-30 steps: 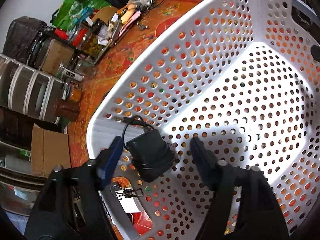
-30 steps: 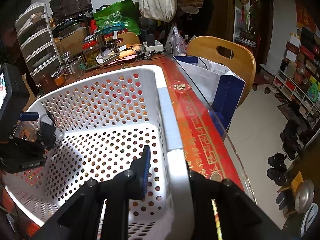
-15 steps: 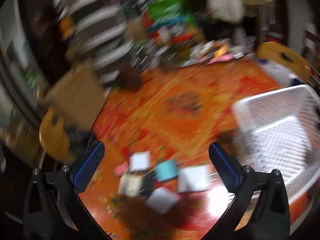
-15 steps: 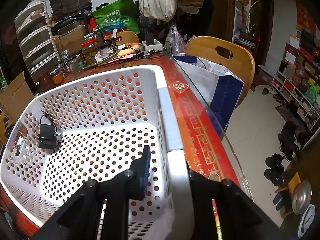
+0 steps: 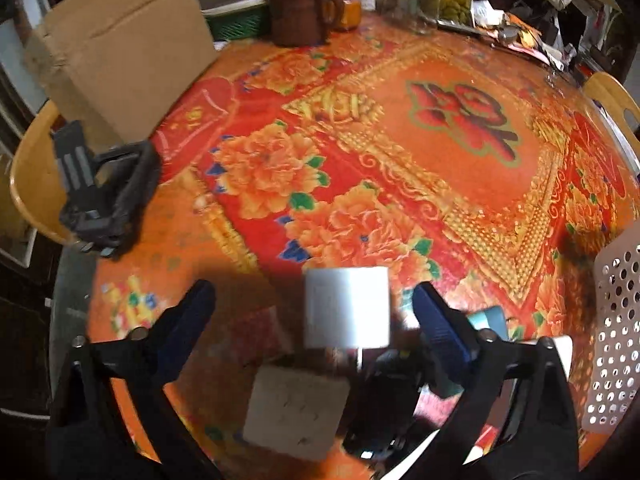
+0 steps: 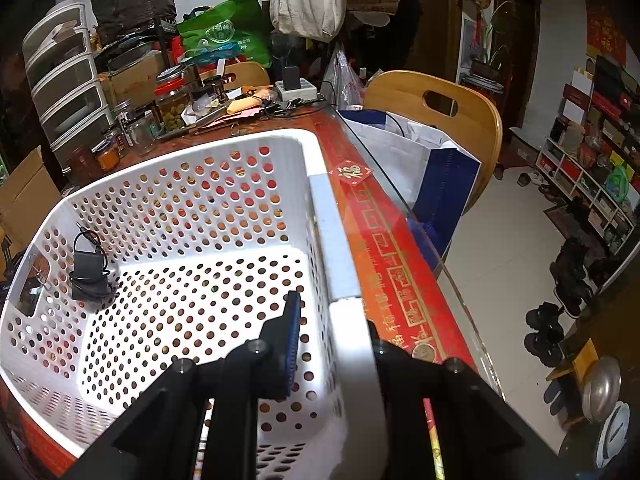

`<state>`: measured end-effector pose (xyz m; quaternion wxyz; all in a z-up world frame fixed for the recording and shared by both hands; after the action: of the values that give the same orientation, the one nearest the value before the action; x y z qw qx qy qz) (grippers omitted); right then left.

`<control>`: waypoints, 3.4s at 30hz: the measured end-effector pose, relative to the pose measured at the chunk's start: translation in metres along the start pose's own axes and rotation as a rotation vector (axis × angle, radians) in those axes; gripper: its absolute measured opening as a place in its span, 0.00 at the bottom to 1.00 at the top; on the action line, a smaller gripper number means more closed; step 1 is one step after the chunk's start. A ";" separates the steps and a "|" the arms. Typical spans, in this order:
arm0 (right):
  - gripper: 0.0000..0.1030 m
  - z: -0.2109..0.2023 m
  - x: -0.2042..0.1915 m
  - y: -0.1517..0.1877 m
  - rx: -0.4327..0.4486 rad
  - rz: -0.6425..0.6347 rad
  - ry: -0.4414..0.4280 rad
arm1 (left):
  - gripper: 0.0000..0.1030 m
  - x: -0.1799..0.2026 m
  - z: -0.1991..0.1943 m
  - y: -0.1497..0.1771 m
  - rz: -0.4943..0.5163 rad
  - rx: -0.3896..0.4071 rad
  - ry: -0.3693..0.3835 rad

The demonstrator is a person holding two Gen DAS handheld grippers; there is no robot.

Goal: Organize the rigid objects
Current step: 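Grasp the white square charger with the left tool and lift it, then carry the white charger into the basket and release it, then grasp the white charger with USB port using the left tool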

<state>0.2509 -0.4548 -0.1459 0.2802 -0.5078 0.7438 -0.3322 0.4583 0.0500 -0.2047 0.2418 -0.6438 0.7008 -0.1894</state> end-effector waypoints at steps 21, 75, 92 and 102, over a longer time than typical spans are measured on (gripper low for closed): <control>0.15 -0.001 -0.001 0.001 0.003 -0.005 -0.003 | 0.40 0.015 -0.016 -0.009 0.005 0.038 0.010; 0.16 0.000 -0.001 0.001 0.006 -0.009 -0.061 | 0.40 0.327 -0.185 -0.007 0.463 0.244 0.176; 0.16 0.002 -0.002 0.003 -0.001 -0.005 -0.060 | 0.50 0.357 -0.152 0.017 0.484 0.114 0.268; 0.16 0.002 -0.003 0.002 -0.011 -0.021 -0.048 | 0.87 0.260 -0.213 0.003 0.326 0.340 0.316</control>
<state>0.2525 -0.4522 -0.1483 0.2920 -0.5249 0.7332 -0.3189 0.3171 -0.2183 -0.0584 0.2612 -0.4353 0.7825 -0.3607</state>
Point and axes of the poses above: each gripper's, at about its wrist camera, not at the fingertips, and z roughly the way its jaws point, x to its right, y to its underside, the point moved 8 cm from there along z, roughly the way its jaws point, and after that the axes turned 10 degrees about x, right-handed, at the moved point
